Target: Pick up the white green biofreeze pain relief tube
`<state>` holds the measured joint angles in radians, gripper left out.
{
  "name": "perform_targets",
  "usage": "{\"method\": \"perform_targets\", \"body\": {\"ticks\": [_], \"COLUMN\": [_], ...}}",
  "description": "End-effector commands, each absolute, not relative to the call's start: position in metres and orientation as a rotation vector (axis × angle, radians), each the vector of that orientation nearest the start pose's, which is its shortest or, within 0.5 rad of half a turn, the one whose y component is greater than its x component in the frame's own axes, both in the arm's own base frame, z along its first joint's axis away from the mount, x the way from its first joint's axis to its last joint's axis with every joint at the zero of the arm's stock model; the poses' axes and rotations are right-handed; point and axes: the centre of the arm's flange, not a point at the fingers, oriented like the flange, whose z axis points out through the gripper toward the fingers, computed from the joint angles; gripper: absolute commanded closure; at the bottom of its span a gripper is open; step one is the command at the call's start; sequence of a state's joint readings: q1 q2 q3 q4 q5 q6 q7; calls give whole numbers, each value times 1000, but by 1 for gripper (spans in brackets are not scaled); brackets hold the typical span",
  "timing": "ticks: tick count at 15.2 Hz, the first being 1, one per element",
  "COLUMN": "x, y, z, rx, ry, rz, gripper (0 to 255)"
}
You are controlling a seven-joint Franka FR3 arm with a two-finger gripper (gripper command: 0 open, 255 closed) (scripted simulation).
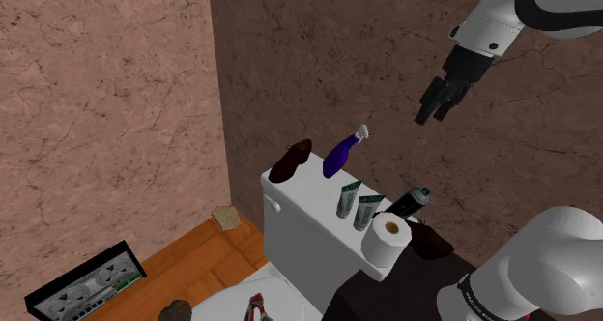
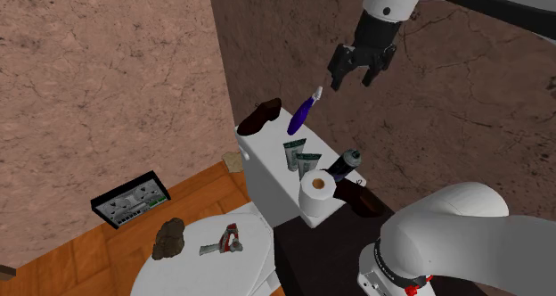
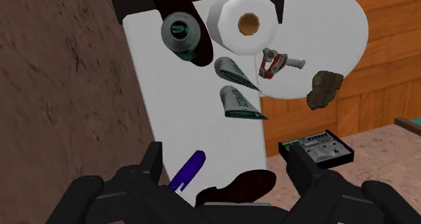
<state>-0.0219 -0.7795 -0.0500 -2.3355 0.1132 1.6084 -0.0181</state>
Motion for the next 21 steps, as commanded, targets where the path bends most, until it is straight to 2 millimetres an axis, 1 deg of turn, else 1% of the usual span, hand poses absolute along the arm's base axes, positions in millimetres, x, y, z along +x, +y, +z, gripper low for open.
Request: {"method": "perform_targets", "body": {"ticks": [1, 5, 9, 16, 17, 21], "x": [313, 324, 330, 329, 328, 328], "y": [-16, 5, 26, 58, 61, 61], "z": [602, 553, 503, 413, 402, 381], "rx": [-2993, -3024, -3030, -2981, -2970, -2970], "ry": [62, -205, -476, -956, -1010, -1010], "rz": [-86, -26, 35, 145, 157, 157], "gripper": [0, 0, 0, 0, 0, 0]}}
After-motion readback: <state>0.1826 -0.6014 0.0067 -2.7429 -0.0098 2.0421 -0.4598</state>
